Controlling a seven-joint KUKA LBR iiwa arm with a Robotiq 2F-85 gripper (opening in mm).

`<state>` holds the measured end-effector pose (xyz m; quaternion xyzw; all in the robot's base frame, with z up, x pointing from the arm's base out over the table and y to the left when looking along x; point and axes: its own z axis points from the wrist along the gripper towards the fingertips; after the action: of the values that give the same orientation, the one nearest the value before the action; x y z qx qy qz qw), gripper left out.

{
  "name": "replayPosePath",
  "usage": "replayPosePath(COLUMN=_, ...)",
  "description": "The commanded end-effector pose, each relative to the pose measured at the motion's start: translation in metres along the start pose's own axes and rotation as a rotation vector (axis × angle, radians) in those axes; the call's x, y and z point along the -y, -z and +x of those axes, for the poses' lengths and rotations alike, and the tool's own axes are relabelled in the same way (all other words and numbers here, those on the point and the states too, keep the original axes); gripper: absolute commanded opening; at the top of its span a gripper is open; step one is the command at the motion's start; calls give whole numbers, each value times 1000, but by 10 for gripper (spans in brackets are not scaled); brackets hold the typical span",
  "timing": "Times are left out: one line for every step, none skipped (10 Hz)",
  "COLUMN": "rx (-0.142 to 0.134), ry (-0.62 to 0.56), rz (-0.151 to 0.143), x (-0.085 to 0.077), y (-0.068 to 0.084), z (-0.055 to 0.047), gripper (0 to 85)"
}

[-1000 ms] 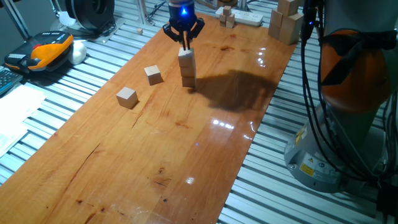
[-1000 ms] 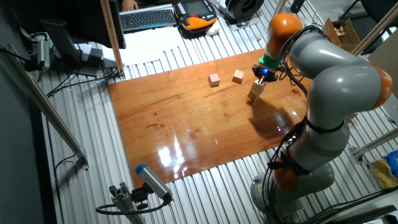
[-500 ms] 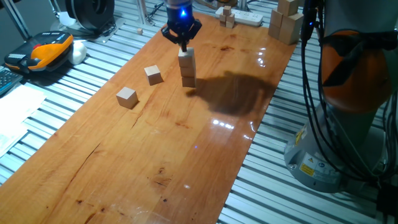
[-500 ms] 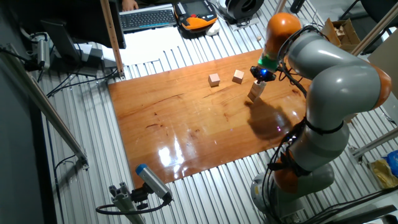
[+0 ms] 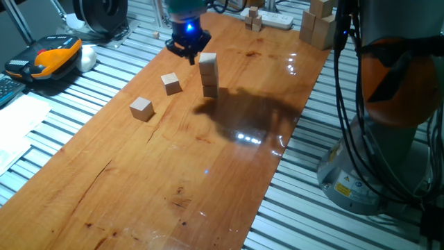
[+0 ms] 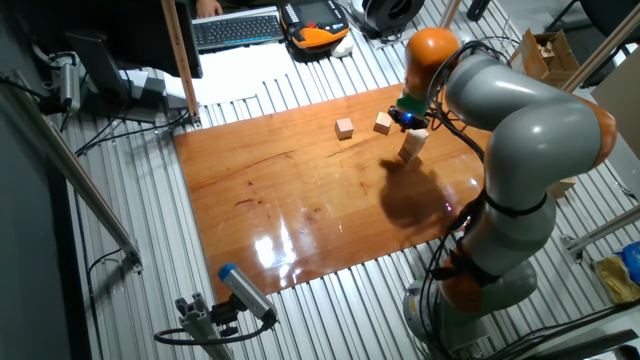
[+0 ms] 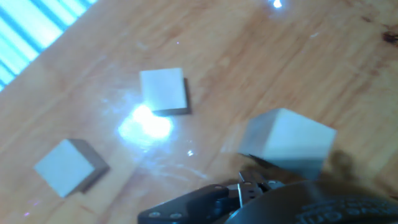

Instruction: Stack the blocks in a vertical line of five

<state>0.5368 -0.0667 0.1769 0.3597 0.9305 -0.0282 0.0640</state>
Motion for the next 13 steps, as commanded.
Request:
replayPosePath(rx=-7, ry=10, rz=-22, x=-4, y=-3, z=0, gripper=0)
replayPosePath(rx=-11, ry=15, rz=-28, x=-9, y=-7, z=-1, gripper=0)
replayPosePath(rx=-11, ry=13, rz=-26, x=-12, y=-11, z=-2, gripper=0)
replayPosePath(rx=-7, ry=7, rz=-18, x=-15, y=-15, z=-3, gripper=0)
replayPosePath(rx=-3, ry=-9, rz=-7, x=-20, y=-20, z=-4, gripper=0)
replayPosePath(rx=1, ry=-20, rz=4, x=-24, y=-24, z=-4, gripper=0)
replayPosePath(rx=-1, ry=-32, rz=6, x=-26, y=-28, z=-5, gripper=0)
replayPosePath(rx=-1, ry=-37, rz=6, x=-29, y=-32, z=-6, gripper=0)
replayPosePath(rx=-3, ry=-38, rz=5, x=-31, y=-37, z=-8, gripper=0)
replayPosePath(rx=2, ry=-34, rz=5, x=-33, y=-40, z=-10, gripper=0)
replayPosePath(rx=2, ry=-28, rz=1, x=-34, y=-42, z=-11, gripper=0)
replayPosePath(rx=-1, ry=-26, rz=-3, x=-36, y=-45, z=-12, gripper=0)
replayPosePath(rx=1, ry=-14, rz=11, x=-38, y=-48, z=-11, gripper=0)
